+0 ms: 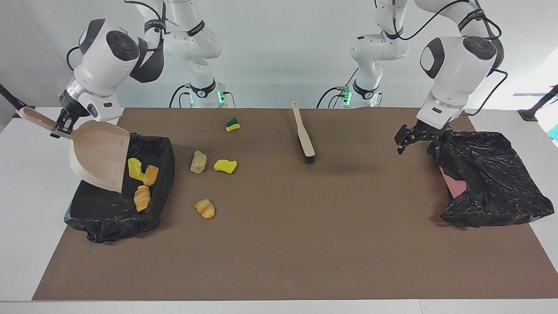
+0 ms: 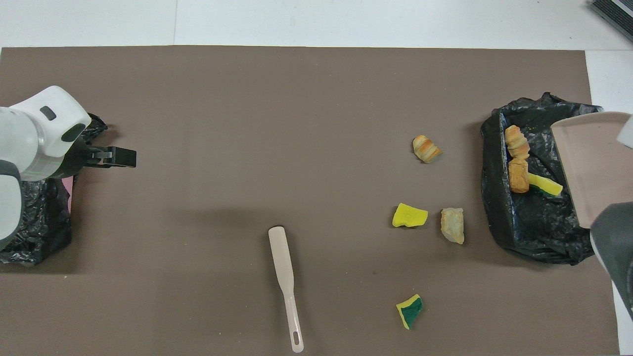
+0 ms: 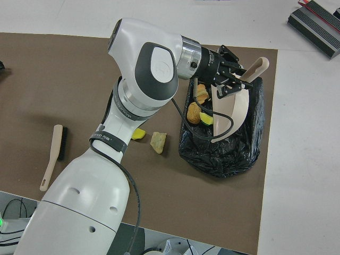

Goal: Sweep and dump trash in bin

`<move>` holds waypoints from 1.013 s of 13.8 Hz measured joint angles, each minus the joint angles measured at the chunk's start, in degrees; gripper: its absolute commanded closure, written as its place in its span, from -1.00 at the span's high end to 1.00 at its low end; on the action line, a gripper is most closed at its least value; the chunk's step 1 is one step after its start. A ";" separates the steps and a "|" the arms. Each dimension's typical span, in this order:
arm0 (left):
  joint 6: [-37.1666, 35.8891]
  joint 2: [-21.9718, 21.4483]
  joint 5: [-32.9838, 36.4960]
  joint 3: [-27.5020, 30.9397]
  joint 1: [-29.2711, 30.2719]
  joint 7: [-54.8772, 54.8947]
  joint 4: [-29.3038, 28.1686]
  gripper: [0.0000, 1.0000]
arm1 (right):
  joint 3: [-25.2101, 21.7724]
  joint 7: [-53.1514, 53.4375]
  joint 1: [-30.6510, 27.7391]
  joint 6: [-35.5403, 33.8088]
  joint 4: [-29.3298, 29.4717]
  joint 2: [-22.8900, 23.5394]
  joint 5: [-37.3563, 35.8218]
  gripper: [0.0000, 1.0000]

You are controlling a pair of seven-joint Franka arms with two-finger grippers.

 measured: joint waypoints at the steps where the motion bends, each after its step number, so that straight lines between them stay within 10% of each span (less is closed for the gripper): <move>1: -0.37 0.00 0.02 0.02 0.08 0.00 0.24 1.00 | 0.53 0.55 0.02 0.00 0.33 0.07 0.92 -1.00; 14: -17.30 -2.01 0.20 4.34 1.47 6.11 11.37 1.00 | 2.45 44.09 18.18 -18.59 19.97 13.04 25.00 -1.00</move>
